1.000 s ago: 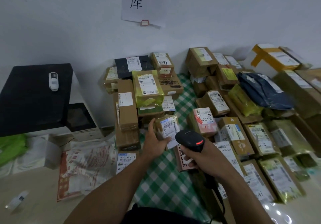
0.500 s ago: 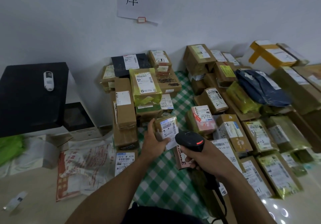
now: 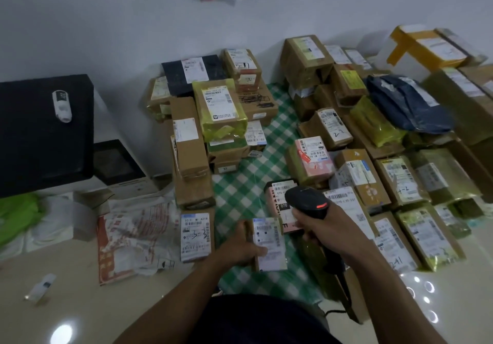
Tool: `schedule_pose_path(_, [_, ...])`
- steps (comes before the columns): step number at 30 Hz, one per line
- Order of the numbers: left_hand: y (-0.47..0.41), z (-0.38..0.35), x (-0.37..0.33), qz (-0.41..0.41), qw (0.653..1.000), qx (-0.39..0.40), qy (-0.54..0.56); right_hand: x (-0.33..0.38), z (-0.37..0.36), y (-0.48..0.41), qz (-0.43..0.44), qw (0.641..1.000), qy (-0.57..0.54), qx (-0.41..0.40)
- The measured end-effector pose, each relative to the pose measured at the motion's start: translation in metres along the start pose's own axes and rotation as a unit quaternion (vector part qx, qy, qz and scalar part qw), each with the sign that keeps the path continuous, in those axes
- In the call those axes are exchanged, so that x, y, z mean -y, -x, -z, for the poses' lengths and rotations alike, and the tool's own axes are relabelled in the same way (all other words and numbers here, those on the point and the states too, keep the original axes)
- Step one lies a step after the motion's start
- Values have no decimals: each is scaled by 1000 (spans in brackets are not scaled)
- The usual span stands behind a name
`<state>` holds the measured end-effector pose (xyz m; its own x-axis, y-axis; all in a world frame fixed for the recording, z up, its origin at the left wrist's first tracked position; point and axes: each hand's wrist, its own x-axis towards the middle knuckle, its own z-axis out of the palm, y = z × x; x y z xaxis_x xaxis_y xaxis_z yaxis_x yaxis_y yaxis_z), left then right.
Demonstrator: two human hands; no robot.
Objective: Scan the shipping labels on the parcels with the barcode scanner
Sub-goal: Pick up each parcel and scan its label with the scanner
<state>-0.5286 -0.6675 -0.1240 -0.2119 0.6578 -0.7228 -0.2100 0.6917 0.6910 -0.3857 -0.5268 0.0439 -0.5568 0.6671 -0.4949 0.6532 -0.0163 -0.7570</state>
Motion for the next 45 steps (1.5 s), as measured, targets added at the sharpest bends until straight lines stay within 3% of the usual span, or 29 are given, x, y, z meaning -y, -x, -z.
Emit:
schedule_pose_path(6, [0,-17,9,48,994,83,-59,-2,-16,8,-5,1000,-25,11])
schedule_pose_path(14, [-5,-51,17,-30,997,-40,-55,-21,-25,9,-32,998,-47,11])
schedule_pose_path(21, [10,-41,14,-60,997,-42,-2,-29,-36,7,-46,997,-47,27])
schedule_pose_path(24, [30,-14,22,-129,980,-142,-57,-28,-44,6,-33,998,-47,38])
schedule_pose_path(28, [59,33,37,-209,909,-356,-64,-21,-57,5,-14,997,-41,57])
schedule_pose_path(31, [63,61,57,-164,875,-442,-107,-14,-68,5,1,996,-44,82])
schedule_pose_path(35, [71,75,66,-77,924,-375,-21,-11,-79,2,9,993,-34,109])
schedule_pose_path(38, [69,74,74,-88,958,-270,41,-12,-85,0,14,992,-27,126])
schedule_pose_path(45, [69,74,91,-17,969,-179,170,-20,-91,-4,15,991,-12,136])
